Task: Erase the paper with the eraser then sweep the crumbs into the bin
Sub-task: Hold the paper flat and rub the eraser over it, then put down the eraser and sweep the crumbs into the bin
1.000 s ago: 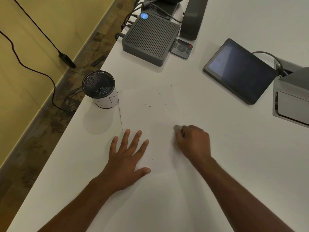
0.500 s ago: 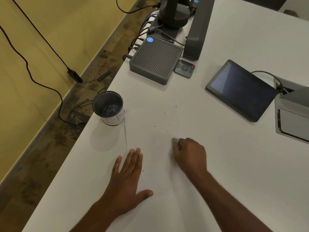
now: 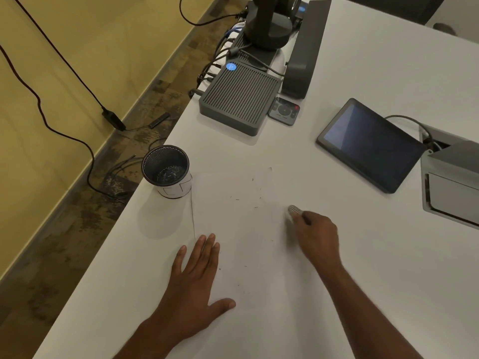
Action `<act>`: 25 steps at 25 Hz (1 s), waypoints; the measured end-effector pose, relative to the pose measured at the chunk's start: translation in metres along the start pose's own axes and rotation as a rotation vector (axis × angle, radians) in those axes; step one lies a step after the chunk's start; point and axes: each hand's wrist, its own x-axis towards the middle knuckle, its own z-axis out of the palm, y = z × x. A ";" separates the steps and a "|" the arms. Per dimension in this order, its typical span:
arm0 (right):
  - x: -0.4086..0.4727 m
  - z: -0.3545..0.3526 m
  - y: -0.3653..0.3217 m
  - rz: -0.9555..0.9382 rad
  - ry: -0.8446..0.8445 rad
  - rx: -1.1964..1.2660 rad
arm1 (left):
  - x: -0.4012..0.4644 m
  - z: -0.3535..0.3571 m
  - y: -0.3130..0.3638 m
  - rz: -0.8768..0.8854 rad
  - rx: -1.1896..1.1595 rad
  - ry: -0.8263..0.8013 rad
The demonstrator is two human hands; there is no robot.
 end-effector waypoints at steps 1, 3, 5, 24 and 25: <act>-0.002 -0.006 0.011 0.066 -0.025 0.070 | 0.000 0.001 -0.001 0.001 -0.008 0.002; -0.004 -0.014 0.033 0.156 -0.061 0.168 | -0.002 0.002 -0.002 0.004 -0.023 0.000; -0.005 -0.018 0.053 0.194 -0.075 0.210 | -0.005 0.000 -0.002 0.008 -0.044 -0.015; -0.130 0.083 0.037 -1.016 -0.307 -0.398 | -0.050 0.004 -0.014 -0.146 -0.058 0.072; -0.113 0.077 0.039 -0.920 -0.264 -0.398 | -0.050 0.005 -0.013 -0.158 -0.066 0.069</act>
